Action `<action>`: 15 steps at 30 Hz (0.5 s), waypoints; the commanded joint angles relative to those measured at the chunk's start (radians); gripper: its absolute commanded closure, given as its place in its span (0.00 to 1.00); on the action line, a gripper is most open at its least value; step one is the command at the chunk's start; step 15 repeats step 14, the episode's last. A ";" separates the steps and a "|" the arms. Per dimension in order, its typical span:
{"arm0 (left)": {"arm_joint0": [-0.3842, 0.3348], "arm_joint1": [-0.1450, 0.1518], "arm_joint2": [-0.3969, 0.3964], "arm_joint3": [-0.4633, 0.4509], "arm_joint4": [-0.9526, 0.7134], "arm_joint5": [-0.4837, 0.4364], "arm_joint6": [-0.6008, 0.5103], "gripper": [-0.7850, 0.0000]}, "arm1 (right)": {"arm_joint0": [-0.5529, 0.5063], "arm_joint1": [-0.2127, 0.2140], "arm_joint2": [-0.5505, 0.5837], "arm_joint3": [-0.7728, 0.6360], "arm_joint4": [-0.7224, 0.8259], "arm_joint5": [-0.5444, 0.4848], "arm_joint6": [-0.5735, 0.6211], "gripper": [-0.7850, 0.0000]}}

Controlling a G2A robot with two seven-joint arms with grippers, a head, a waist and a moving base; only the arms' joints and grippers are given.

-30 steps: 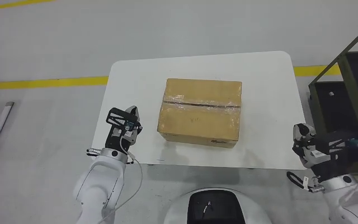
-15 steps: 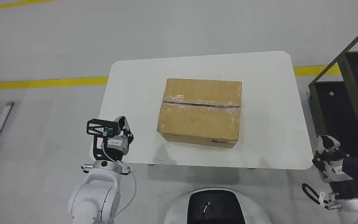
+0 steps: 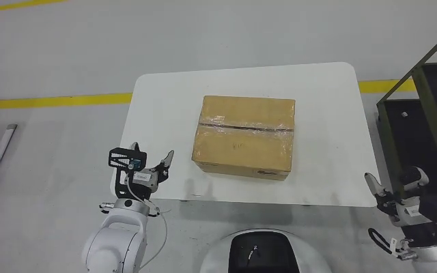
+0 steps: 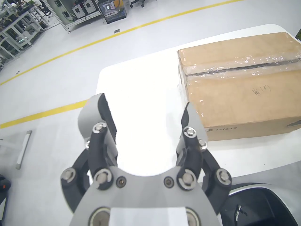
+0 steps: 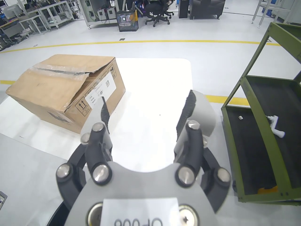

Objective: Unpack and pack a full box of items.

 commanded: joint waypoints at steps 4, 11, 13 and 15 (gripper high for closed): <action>0.000 0.000 0.000 0.000 0.000 0.000 0.000 0.04 | 0.000 0.000 0.000 0.000 0.000 0.000 0.000 0.02; 0.000 0.000 0.000 0.000 0.000 0.000 0.000 0.00 | 0.000 0.000 0.000 0.000 0.000 0.000 0.000 0.00; 0.000 0.000 0.000 0.000 0.000 0.000 0.000 0.00 | 0.000 0.000 0.000 0.000 0.000 0.000 0.000 0.00; 0.000 0.000 0.000 0.000 0.000 0.000 0.000 0.00 | 0.000 0.000 0.000 0.000 0.000 0.000 0.000 0.00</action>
